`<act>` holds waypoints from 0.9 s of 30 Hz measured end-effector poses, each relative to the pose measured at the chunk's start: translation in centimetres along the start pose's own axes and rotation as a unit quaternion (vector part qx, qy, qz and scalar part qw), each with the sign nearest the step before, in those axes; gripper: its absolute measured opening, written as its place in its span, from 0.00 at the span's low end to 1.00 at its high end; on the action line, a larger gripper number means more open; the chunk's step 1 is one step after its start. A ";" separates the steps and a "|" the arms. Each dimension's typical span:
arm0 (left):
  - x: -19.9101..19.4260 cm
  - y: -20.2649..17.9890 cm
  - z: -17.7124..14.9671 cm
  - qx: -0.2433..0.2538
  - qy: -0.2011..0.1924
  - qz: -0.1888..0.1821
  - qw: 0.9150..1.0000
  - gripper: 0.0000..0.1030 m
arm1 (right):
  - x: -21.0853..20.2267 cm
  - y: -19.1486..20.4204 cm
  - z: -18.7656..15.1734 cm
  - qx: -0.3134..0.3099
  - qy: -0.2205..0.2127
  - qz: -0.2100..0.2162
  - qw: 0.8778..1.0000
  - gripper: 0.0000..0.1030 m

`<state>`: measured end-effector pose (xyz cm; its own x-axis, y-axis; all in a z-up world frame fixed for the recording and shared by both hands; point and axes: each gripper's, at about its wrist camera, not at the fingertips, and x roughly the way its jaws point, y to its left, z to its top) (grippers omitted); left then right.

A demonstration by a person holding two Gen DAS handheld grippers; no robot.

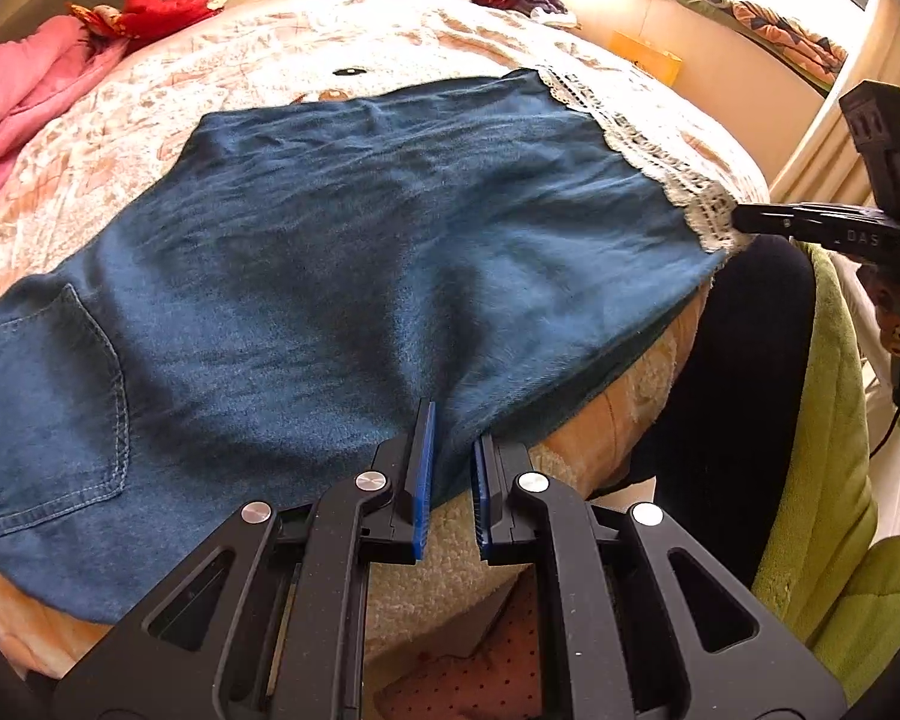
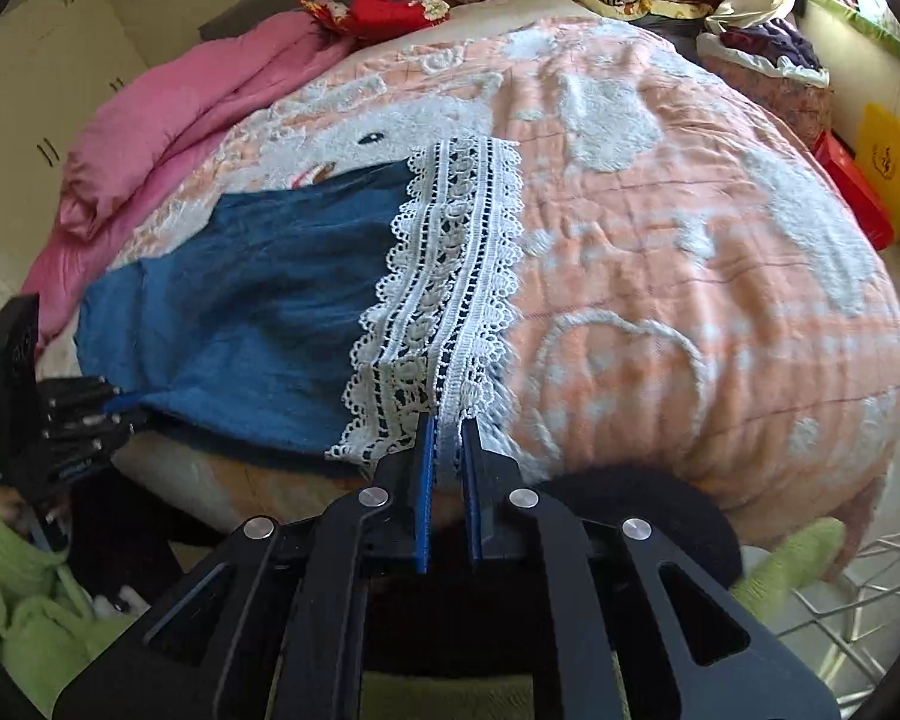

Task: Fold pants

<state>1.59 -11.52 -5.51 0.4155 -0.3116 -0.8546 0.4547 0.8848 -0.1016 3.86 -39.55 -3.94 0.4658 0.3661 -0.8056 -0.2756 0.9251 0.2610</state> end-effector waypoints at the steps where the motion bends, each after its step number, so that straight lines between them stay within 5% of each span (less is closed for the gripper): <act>1: 0.1 -0.1 -0.1 0.002 0.002 -0.001 1.000 0.08 | 0.1 -0.1 -0.1 -0.003 0.004 -0.006 1.000 0.08; 6: 0.3 0.1 -0.5 0.000 0.006 -0.006 1.000 0.09 | 1.7 -0.4 -0.5 0.000 0.027 -0.034 0.999 0.18; 9: -1.0 0.6 -1.0 -0.014 0.002 -0.016 1.000 0.37 | 1.2 -0.4 -0.5 -0.003 0.019 -0.049 0.999 0.27; 11: -2.4 1.3 -1.3 -0.024 -0.013 -0.013 1.000 0.40 | 0.1 -0.4 -0.3 -0.004 0.002 -0.056 0.998 0.30; 17: -6.4 7.3 -2.1 -0.094 -0.055 0.070 0.992 0.47 | -1.0 2.5 1.0 -0.055 -0.037 -0.029 0.997 0.31; 23: -5.3 13.6 -2.8 -0.172 -0.029 0.170 0.970 0.47 | 2.7 5.4 1.9 -0.104 0.006 -0.011 0.995 0.37; 27: -5.2 16.6 -2.8 -0.198 -0.035 0.178 0.963 0.47 | 4.2 4.8 2.3 -0.099 0.030 -0.037 0.994 0.37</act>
<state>4.75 5.72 -4.20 0.5474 0.0251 -0.8365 -0.0561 0.9984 -0.0067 6.44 -33.30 -4.83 0.4417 0.2859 -0.8504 -0.4052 0.9093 0.0952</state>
